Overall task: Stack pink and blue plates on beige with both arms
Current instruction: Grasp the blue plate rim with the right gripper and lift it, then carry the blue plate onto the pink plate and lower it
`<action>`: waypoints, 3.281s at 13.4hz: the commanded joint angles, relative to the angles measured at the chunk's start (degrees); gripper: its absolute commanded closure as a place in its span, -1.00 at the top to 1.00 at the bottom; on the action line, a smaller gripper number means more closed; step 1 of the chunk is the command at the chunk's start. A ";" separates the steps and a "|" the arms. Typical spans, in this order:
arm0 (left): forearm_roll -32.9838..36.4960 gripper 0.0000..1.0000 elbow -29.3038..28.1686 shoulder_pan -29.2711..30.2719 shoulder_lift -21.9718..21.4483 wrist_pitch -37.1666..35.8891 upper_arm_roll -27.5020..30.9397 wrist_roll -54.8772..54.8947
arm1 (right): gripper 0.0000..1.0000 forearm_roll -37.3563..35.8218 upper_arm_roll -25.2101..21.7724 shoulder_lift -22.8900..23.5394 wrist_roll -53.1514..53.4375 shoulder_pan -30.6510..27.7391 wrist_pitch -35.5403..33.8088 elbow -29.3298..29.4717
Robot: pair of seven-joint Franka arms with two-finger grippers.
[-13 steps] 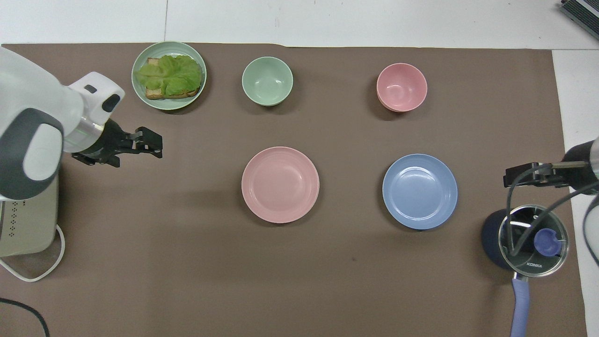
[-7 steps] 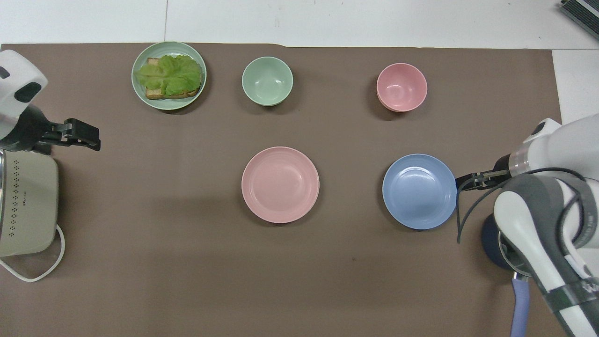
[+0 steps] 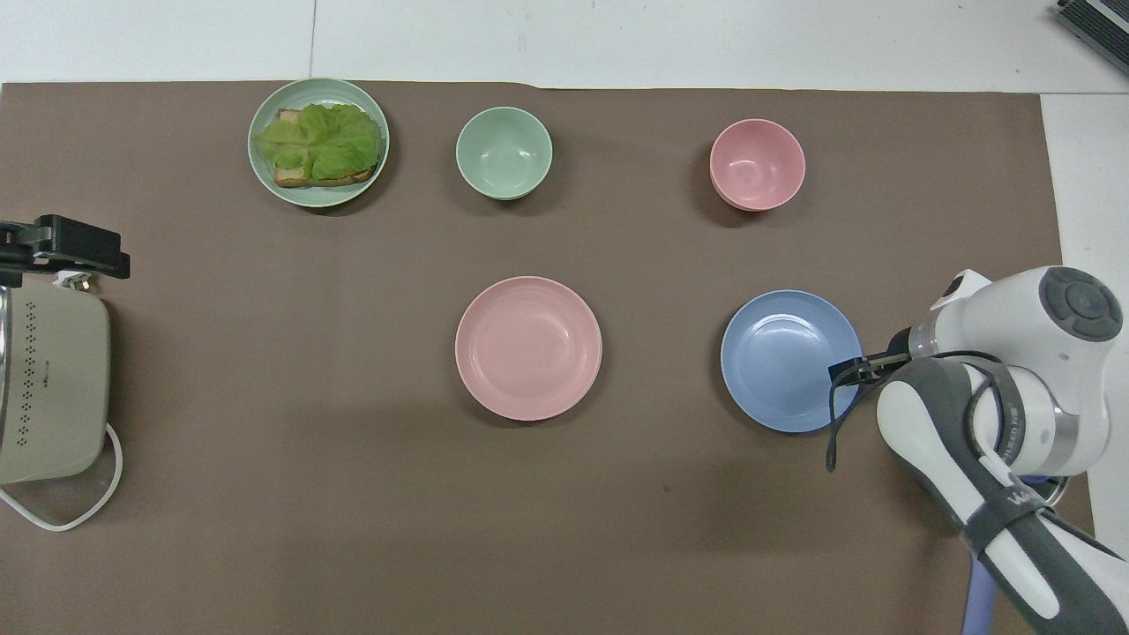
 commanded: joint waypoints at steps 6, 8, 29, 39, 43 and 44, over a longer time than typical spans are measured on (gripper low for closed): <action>0.84 1.00 -0.55 0.50 -0.60 -0.50 -0.33 0.38 | -0.47 4.80 0.28 3.15 -3.86 -2.00 2.77 -0.32; 0.84 1.00 -0.55 0.50 -0.60 -0.59 -0.33 0.38 | -0.98 4.80 0.28 3.32 -3.68 -1.74 2.50 0.03; 0.84 1.00 -0.55 0.50 -0.60 -0.50 -0.33 0.38 | -1.00 16.46 3.36 0.41 27.23 17.31 -11.32 17.26; 0.84 1.00 -0.55 0.50 -0.60 -0.50 -0.33 0.38 | -1.00 23.07 3.44 8.24 36.66 28.05 3.02 17.44; 0.84 1.00 -0.55 0.50 -0.60 -0.50 -0.33 0.38 | -1.00 23.08 3.44 10.00 34.21 29.03 4.79 16.82; 0.84 1.00 -0.55 0.50 -0.60 -0.59 -0.33 0.38 | -1.00 23.08 3.44 10.00 33.94 29.11 4.79 16.56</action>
